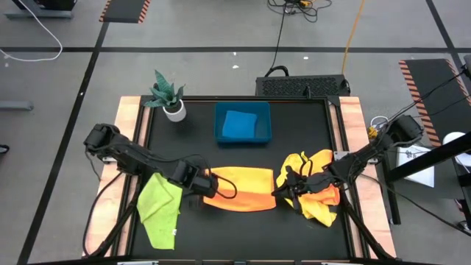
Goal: Fold microfiber towels
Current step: Fold the left orange microfiber cloth
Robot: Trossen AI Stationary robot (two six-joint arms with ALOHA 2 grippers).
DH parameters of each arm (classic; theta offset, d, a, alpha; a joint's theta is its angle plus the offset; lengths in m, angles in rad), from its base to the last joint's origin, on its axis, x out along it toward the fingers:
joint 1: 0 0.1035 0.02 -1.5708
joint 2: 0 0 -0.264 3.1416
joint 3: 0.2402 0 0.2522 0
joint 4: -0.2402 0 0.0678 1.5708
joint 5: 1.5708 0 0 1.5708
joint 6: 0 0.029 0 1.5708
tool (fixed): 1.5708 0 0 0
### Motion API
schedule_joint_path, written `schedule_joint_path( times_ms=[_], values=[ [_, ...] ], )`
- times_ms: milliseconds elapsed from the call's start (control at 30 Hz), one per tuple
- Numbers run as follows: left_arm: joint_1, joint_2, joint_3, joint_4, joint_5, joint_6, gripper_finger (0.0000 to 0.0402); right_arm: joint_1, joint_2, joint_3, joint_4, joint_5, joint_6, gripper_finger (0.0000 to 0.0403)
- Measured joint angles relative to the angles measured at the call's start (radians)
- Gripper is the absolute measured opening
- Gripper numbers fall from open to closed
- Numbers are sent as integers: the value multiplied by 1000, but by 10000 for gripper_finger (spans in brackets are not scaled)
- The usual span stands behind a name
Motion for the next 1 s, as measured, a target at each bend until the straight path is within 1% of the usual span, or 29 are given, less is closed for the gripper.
schedule_joint_path(
  times_ms=[100,167,267,367,533,667,867,1000],
  values=[
    [0,0,53,-94,-61,-1,6,0,9,0,3,-7,1,0],
    [0,0,78,-110,-73,3,4,0,10,0,-2,-11,-6,0],
    [-9,0,92,-94,-53,30,8,0,9,0,-7,-19,-23,0],
    [-24,0,72,-52,-35,61,9,0,9,0,-21,-22,-22,0],
    [-44,0,53,-43,-35,38,5,0,14,0,-52,-46,12,0],
    [-62,0,53,-12,-28,31,17,0,53,0,-49,-89,28,0],
    [-89,10,51,27,12,22,17,2,141,0,-13,-129,57,1],
    [-107,27,51,52,42,11,24,9,174,0,38,-173,56,22]
  ],
)
